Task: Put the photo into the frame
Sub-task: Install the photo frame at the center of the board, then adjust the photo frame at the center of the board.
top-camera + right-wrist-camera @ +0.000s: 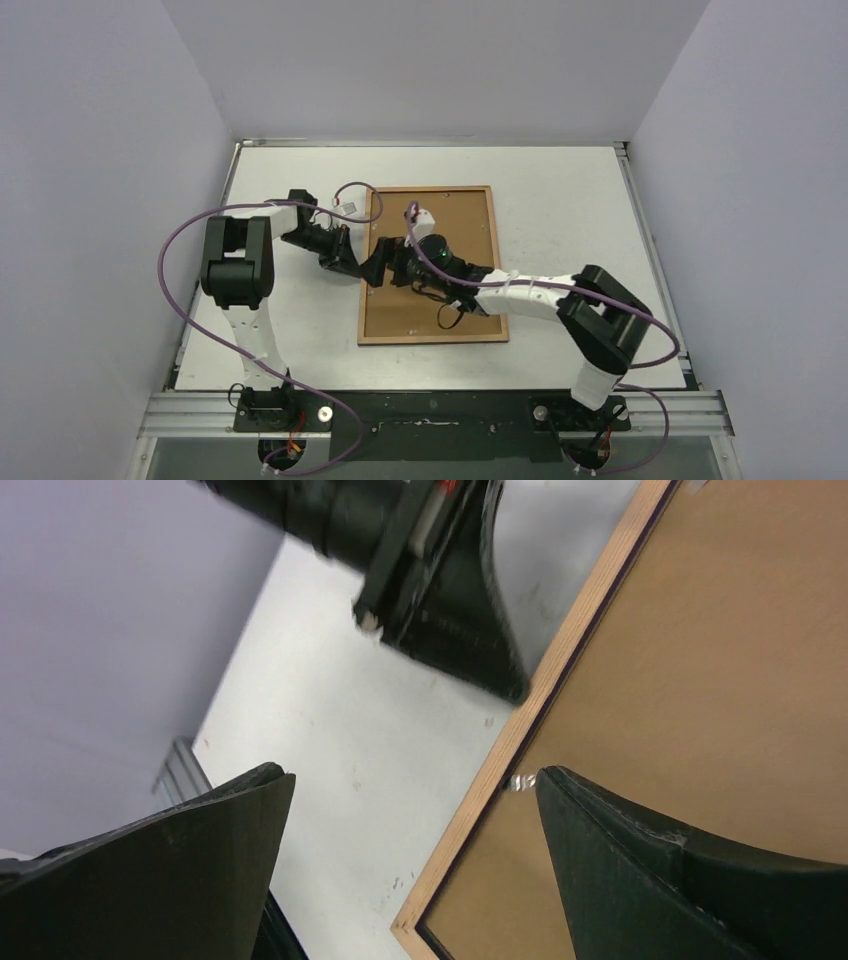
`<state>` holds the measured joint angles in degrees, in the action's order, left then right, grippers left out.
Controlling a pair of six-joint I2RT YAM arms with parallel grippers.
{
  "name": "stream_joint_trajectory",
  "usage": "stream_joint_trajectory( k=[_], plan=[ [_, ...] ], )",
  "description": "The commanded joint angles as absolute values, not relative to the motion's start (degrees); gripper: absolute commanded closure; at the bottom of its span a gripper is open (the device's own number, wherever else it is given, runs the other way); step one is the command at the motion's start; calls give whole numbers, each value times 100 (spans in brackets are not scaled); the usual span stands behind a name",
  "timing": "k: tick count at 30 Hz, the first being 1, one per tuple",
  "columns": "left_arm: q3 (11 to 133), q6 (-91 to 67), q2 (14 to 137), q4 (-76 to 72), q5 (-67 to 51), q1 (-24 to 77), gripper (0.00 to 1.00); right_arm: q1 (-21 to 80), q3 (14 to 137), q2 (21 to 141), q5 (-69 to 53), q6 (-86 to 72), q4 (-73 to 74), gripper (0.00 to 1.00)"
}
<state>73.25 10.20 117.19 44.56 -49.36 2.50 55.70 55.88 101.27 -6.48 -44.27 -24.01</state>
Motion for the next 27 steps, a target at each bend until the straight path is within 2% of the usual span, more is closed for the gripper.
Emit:
stream_joint_trajectory(
  k=[1, 7, 12, 17, 23, 27],
  plan=[
    [7453, 1203, 11425, 4625, -4953, 205, 97, 5007, 5402, 9148, -495, -4406, -2247, 4],
    [7482, 1193, 11459, 4608, -4957, 202, 96, 4066, 5235, 8353, 674, -3843, -829, 6],
    [7386, 1330, 11500, 4512, -5001, 216, 96, 2839, 5169, 8209, 716, -3775, -225, 10],
    [7283, 1527, 11379, 4378, -4939, 325, 96, 2096, 5677, 8984, 434, -3709, 355, 10],
    [7153, 1735, 11329, 4342, -4984, 551, 97, 1860, 6628, 10277, -516, -3604, 360, 10],
    [7085, 1881, 11350, 4362, -5108, 633, 97, 1807, 6951, 10663, -1009, -3658, 165, 10]
  ],
)
